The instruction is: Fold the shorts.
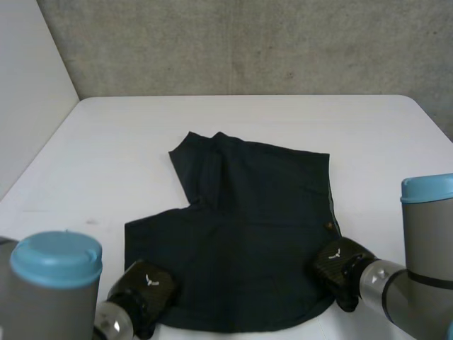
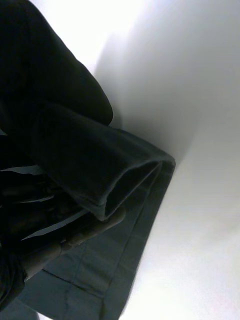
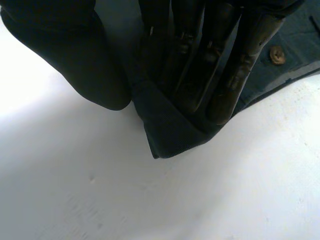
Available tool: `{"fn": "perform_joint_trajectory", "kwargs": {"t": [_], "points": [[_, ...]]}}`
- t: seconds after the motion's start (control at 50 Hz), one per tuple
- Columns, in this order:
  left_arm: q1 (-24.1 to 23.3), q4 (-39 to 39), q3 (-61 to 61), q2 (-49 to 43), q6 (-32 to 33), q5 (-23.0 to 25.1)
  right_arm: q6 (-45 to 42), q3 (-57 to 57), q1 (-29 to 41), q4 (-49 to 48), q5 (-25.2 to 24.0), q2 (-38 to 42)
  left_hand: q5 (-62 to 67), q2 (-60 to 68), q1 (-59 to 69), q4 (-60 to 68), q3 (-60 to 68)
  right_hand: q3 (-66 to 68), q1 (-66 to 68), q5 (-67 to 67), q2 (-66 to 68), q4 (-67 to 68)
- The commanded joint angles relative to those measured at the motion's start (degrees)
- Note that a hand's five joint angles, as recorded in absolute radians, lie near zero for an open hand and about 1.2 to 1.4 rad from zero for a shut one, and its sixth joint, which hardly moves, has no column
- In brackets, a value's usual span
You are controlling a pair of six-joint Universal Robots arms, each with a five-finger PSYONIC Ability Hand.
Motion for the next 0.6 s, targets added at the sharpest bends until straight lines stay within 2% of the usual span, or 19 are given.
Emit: {"fn": "perform_joint_trajectory", "kwargs": {"t": [0.02, 0.04, 0.06, 0.1, 0.22, 0.34, 0.42, 0.44, 0.5, 0.52, 0.6], "points": [[-4.40, 0.03, -4.51, 5.55, -0.36, -1.79, -4.57, 4.93, -0.54, 2.31, -0.45, -5.65, 13.47, 10.75, 13.97, 10.63, 10.97, 11.19, 23.93, 13.66, 11.79, 11.69], [-4.93, -0.06, -4.60, 5.81, -0.45, -1.88, -5.01, 5.55, -0.80, 1.87, -0.71, -6.09, 8.63, 5.92, 9.13, 5.79, 6.14, 11.19, 23.93, 13.66, 11.79, 11.69], [-5.63, -0.40, -4.51, 6.34, -0.36, -1.97, -5.02, 5.73, -1.07, 1.70, -0.89, -6.27, -9.23, -11.95, -8.74, -12.07, -11.73, 11.19, 23.93, 13.66, 11.79, 11.69], [-6.16, -0.93, -3.90, 7.22, -0.36, -2.06, -5.02, 5.99, -1.59, 1.52, -1.41, -6.36, -26.50, -29.21, -26.00, -29.34, -28.99, 11.19, 23.93, 13.66, 11.79, 11.69], [-4.85, -1.20, 2.41, 12.05, -0.45, -3.02, -4.84, 6.17, -2.83, 0.11, -4.05, -6.27, -47.23, -49.95, -46.74, -50.08, -49.73, 11.19, 23.93, 13.66, 11.79, 11.69], [0.86, 0.20, 8.93, 12.76, -0.18, -1.45, -4.67, 6.34, -2.83, -0.59, -4.23, -6.44, -49.78, -52.50, -49.29, -52.62, -52.28, 11.19, 23.93, 13.66, 11.79, 11.69], [4.55, 5.20, 13.15, 10.75, -0.10, 4.69, -4.67, 6.52, -2.83, -1.12, -4.23, -6.44, -48.28, -51.00, -47.78, -51.12, -50.78, 11.19, 23.93, 13.66, 11.79, 11.69], [5.52, 8.44, 14.46, 8.39, -0.10, 9.23, -4.58, 6.52, -2.74, -1.73, -4.23, -6.44, -46.27, -48.99, -45.77, -49.11, -48.77, 11.19, 23.93, 13.66, 11.79, 11.69], [7.02, 14.16, 16.32, 3.90, -0.01, 16.73, -4.58, 6.69, -2.83, -2.52, -4.23, -6.44, -42.56, -45.27, -42.06, -45.40, -45.05, 11.19, 23.93, 13.66, 11.79, 11.69], [8.24, 17.49, 17.63, 1.19, 0.08, 21.27, -4.58, 6.87, -2.83, -2.96, -4.23, -6.44, -42.22, -44.93, -41.72, -45.06, -44.71, 11.19, 23.93, 13.66, 11.79, 11.69], [11.23, 23.65, 22.45, -5.49, -0.10, 27.72, -4.58, 7.05, -2.83, -3.58, -4.23, -6.44, -40.21, -42.93, -39.72, -43.05, -42.71, 11.19, 23.93, 13.66, 11.79, 11.69]]}}
